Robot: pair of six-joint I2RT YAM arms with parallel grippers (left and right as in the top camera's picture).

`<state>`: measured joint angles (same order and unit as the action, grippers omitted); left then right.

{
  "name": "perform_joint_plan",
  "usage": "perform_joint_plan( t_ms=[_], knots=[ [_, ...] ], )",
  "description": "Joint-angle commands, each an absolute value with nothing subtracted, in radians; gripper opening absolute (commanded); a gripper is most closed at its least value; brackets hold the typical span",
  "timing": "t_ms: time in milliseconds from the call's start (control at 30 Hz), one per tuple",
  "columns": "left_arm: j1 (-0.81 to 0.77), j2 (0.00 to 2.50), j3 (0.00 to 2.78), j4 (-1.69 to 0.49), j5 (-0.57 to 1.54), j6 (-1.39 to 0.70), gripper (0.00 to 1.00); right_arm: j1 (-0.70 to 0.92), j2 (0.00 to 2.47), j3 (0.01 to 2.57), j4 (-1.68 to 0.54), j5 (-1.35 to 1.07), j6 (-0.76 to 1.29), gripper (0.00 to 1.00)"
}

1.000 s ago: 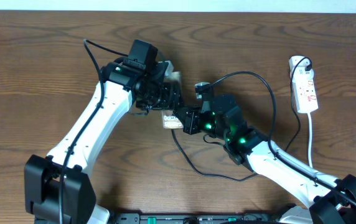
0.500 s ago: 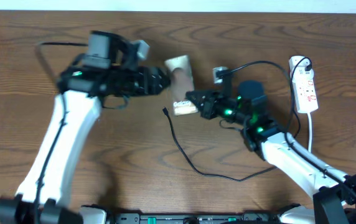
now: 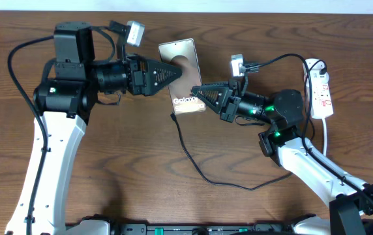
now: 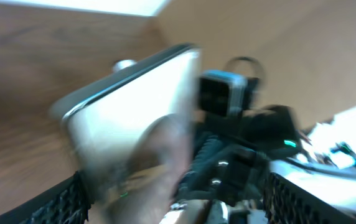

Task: Plug charger to phone and switch on socket

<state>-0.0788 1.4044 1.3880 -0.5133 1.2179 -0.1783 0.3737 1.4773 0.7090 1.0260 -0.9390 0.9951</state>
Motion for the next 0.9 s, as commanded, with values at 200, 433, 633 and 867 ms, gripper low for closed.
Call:
perform_joint_plan(
  t_ms=[200, 433, 633, 867],
  knots=[
    [-0.126, 1.404, 1.406, -0.476, 1.414, -0.153, 0.8, 0.38, 1.466, 0.727, 1.154, -0.924, 1.14, 0.01],
    [-0.193, 1.404, 1.406, -0.396, 1.414, -0.154, 0.57, 0.417, 1.466, 0.727, 1.172, -0.829, 1.176, 0.01],
    [-0.196, 1.404, 1.406, -0.358, 1.414, -0.181, 0.33, 0.44, 1.466, 0.727, 1.197, -0.804, 1.193, 0.01],
    [-0.196, 1.404, 1.406, -0.358, 1.414, -0.197, 0.15, 0.455, 1.466, 0.727, 1.197, -0.764, 1.2, 0.01]
  ],
)
